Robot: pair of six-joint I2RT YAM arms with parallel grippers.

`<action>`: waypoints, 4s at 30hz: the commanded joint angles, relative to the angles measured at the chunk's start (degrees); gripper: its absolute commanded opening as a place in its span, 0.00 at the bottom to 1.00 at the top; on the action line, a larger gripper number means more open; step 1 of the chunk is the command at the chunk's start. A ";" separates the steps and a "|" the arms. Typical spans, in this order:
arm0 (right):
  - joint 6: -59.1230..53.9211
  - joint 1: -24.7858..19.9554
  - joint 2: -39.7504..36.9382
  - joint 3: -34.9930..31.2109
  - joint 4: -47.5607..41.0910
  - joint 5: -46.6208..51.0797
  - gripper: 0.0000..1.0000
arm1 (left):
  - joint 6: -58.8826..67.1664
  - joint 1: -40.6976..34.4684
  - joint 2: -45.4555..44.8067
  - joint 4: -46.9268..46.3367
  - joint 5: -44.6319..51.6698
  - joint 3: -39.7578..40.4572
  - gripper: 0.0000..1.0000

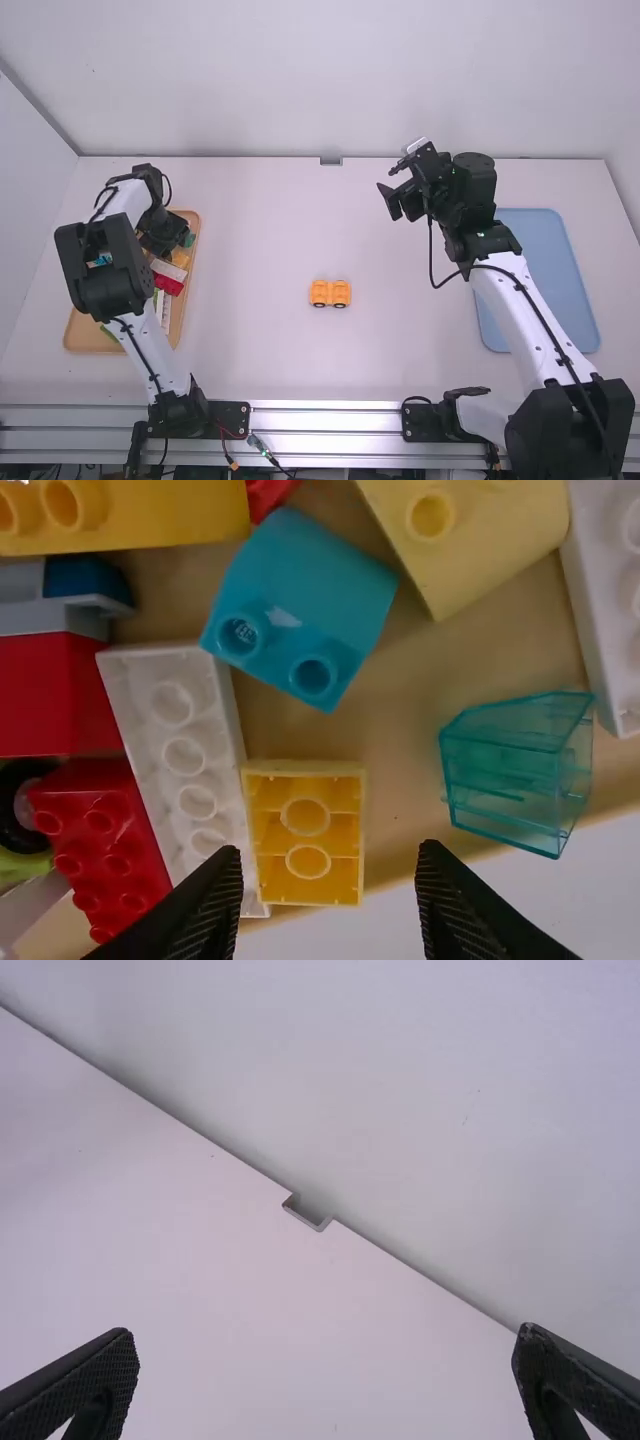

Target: Assemble lego blocks to make yellow taxi

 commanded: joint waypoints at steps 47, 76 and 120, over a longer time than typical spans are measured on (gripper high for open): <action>0.22 -0.11 0.07 0.83 -0.33 0.11 0.99 | 0.07 -1.95 -1.27 6.23 0.26 -5.38 0.48; 0.22 -0.11 0.07 0.83 -0.31 0.09 0.99 | -1.03 -1.53 -1.29 10.97 2.56 -8.20 0.37; 17.84 -0.11 16.50 0.87 19.06 -19.12 0.99 | 20.68 -7.93 -5.60 -2.62 12.41 17.14 0.02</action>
